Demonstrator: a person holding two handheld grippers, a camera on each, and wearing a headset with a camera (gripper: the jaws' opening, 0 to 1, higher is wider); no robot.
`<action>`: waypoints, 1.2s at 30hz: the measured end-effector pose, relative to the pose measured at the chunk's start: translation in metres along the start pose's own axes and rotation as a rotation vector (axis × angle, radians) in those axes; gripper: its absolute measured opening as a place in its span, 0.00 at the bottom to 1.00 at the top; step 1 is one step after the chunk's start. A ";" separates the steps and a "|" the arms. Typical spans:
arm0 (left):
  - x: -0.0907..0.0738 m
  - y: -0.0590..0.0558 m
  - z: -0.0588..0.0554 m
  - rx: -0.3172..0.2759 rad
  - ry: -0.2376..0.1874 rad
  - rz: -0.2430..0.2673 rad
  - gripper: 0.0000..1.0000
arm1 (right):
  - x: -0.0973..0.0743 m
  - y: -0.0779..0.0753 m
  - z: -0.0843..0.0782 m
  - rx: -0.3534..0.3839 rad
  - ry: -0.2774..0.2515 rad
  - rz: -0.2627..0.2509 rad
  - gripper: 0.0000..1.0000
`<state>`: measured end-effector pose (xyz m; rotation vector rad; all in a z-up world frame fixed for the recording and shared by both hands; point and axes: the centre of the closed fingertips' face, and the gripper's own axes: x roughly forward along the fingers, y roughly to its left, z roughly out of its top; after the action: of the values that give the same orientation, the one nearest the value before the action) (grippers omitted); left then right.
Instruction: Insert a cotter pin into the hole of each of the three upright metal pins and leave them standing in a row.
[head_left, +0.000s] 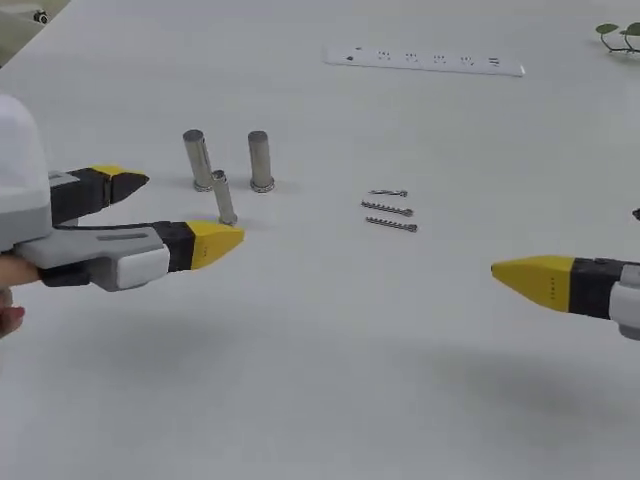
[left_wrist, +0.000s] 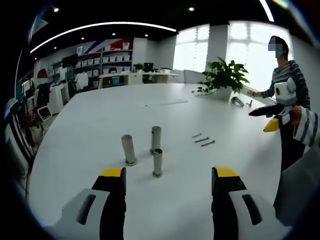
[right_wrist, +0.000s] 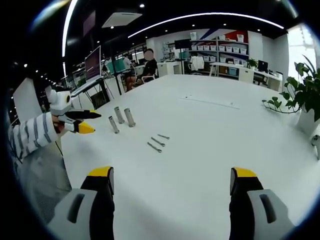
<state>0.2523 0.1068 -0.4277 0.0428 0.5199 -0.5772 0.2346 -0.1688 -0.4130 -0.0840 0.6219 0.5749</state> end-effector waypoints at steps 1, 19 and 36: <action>0.002 0.000 0.000 0.002 0.005 -0.005 0.65 | 0.000 0.000 0.000 -0.001 0.002 0.000 0.95; 0.034 0.016 0.002 -0.027 0.020 0.014 0.29 | 0.005 0.003 -0.005 -0.022 0.028 0.018 0.95; 0.058 0.018 -0.011 0.073 0.084 0.056 0.08 | 0.007 0.004 -0.009 -0.032 0.049 0.027 0.94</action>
<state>0.2978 0.0944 -0.4667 0.1507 0.5779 -0.5409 0.2325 -0.1644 -0.4237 -0.1203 0.6627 0.6101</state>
